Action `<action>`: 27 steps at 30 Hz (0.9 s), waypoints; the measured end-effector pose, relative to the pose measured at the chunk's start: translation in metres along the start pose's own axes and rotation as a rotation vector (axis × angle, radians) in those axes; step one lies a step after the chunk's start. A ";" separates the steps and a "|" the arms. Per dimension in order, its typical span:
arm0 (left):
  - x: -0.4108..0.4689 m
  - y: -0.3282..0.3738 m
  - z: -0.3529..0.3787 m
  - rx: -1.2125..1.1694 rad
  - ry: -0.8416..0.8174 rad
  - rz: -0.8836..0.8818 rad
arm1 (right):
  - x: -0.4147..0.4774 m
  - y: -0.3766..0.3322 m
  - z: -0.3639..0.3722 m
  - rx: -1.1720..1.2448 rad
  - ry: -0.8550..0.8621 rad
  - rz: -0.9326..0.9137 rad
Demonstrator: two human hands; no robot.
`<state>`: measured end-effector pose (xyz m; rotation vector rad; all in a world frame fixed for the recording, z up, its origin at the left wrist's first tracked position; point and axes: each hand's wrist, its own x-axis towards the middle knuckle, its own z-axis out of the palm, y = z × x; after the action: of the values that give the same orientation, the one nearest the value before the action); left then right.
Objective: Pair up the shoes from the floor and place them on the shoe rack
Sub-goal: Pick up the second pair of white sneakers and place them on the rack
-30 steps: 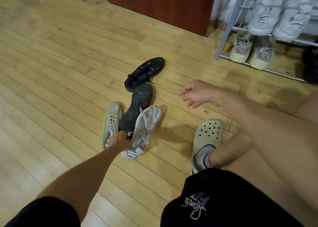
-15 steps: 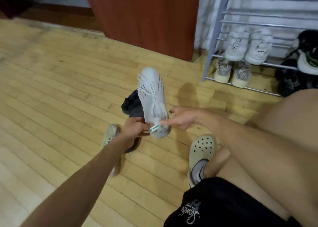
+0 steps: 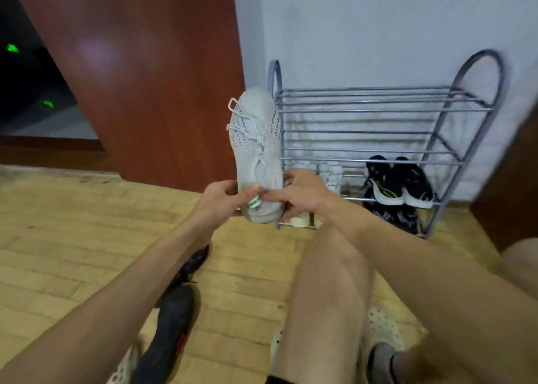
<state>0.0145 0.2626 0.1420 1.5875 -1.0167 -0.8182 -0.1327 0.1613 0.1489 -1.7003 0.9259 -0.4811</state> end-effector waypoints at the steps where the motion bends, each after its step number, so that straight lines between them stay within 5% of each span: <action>1: 0.006 0.014 0.006 0.025 -0.004 0.006 | -0.003 -0.006 -0.014 -0.023 0.023 -0.022; 8: 0.045 0.080 0.099 0.084 -0.130 -0.087 | -0.033 0.005 -0.127 -0.156 0.091 -0.095; 12: 0.053 0.096 0.177 0.156 -0.238 -0.073 | -0.062 0.039 -0.207 -0.181 0.039 0.036; 19: 0.044 0.089 0.315 0.155 -0.420 -0.197 | -0.137 0.147 -0.324 -0.110 0.219 0.335; 27: -0.010 0.019 0.426 0.181 -0.692 -0.415 | -0.231 0.291 -0.363 -0.001 0.318 0.688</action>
<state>-0.3722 0.1012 0.0610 1.7342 -1.2776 -1.6777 -0.6317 0.0856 0.0274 -1.2113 1.6534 -0.2814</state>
